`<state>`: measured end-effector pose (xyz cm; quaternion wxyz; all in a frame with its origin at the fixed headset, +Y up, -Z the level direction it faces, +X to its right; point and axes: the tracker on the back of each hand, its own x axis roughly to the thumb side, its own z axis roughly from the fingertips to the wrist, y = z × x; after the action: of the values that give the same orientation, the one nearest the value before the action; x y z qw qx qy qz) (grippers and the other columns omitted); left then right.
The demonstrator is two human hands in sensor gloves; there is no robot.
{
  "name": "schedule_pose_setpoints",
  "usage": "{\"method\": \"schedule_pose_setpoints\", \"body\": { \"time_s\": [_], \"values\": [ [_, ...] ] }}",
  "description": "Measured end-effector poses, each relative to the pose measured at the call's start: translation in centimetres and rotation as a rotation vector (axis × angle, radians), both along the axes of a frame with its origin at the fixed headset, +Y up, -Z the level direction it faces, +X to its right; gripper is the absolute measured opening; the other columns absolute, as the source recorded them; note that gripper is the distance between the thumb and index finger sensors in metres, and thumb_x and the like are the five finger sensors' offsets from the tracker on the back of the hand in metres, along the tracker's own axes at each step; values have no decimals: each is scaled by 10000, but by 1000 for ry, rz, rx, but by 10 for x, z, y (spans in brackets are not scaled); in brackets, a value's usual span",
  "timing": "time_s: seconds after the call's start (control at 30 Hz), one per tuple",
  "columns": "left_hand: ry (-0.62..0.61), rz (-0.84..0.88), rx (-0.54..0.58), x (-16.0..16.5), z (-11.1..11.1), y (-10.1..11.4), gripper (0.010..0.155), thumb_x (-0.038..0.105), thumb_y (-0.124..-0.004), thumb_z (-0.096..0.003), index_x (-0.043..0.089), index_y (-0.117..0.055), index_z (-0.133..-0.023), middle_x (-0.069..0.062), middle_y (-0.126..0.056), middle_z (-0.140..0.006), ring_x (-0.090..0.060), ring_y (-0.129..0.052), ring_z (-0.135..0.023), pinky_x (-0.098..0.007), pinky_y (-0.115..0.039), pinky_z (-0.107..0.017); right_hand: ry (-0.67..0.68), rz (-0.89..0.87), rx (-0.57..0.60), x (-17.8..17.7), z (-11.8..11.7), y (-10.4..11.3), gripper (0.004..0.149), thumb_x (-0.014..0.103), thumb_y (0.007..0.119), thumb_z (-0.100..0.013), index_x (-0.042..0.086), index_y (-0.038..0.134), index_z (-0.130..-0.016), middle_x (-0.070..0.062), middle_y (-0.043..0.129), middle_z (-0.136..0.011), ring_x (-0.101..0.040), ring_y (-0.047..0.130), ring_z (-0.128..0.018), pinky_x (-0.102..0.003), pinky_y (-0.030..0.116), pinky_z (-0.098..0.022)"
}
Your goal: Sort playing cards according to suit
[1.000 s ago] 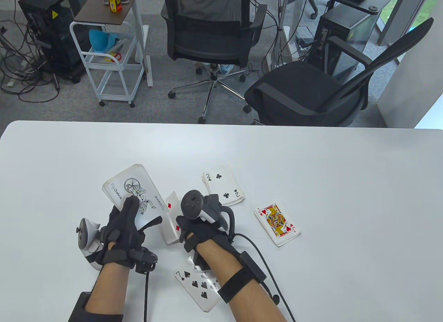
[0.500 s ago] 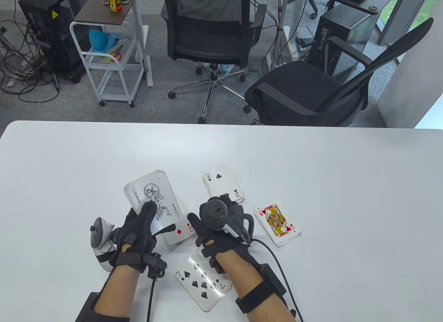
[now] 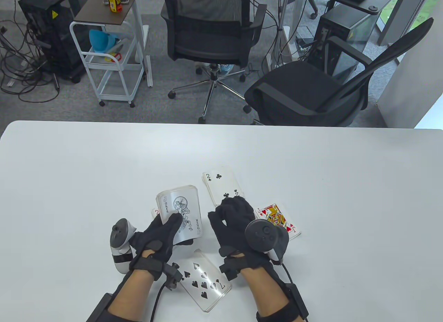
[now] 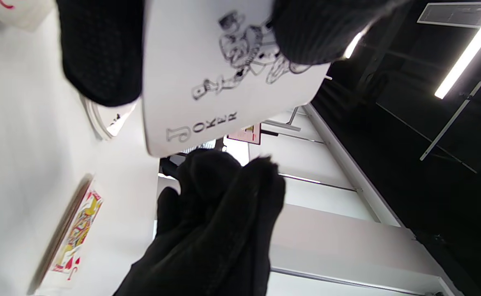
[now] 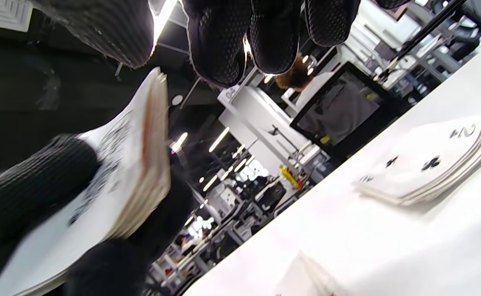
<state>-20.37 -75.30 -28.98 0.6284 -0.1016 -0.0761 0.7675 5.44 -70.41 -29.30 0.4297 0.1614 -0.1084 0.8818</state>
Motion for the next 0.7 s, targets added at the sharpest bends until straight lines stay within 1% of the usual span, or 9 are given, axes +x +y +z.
{"method": "schedule_pose_setpoints", "body": {
  "time_s": [0.2,0.33,0.4,0.43,0.5,0.63,0.7],
  "values": [
    [-42,7,-19,6,1,-4,551,457,-828,-577,252,-631,-1049,-2,-821,-1002,-288,-959,-833,-417,-943,-492,49,91,2,-17,6,-2,567,531,781,-564,84,733,-910,-227,581,-1057,-546,428,-1007,-739,359,-667],
    [-42,36,-36,6,1,-7,547,461,-836,-574,259,-640,-1044,9,-833,-993,-283,-969,-823,-408,-948,-485,37,146,15,-23,8,-6,618,544,823,-545,87,667,-930,-225,559,-1061,-547,433,-1007,-738,369,-668],
    [-46,58,-42,7,1,-7,543,470,-842,-572,267,-653,-1039,19,-844,-987,-277,-976,-816,-405,-948,-482,18,156,35,-26,10,-8,632,573,840,-519,90,663,-887,-213,575,-1043,-540,466,-999,-732,387,-673],
    [-50,67,-41,7,2,-6,541,480,-846,-568,269,-665,-1032,23,-856,-977,-272,-986,-804,-402,-952,-471,9,133,88,-28,11,-8,641,595,850,-502,93,667,-857,-201,600,-1021,-531,495,-993,-725,408,-676],
    [-49,65,-32,7,3,-5,540,497,-848,-566,271,-678,-1026,29,-867,-968,-271,-993,-794,-401,-953,-467,-9,112,139,-28,13,-6,617,585,875,-483,90,704,-807,-191,662,-977,-524,567,-967,-718,451,-669],
    [-48,64,-29,8,3,-6,547,519,-841,-565,270,-681,-1024,26,-869,-965,-271,-993,-792,-400,-950,-470,-27,63,156,-26,15,-4,538,513,880,-495,74,734,-771,-171,708,-950,-502,627,-950,-706,484,-671],
    [-51,67,-35,9,3,-8,552,525,-835,-567,268,-675,-1029,22,-863,-969,-273,-986,-799,-402,-947,-475,-33,40,168,-24,15,-3,477,459,858,-515,65,757,-765,-169,731,-945,-491,654,-943,-701,500,-671]
  ]
}}
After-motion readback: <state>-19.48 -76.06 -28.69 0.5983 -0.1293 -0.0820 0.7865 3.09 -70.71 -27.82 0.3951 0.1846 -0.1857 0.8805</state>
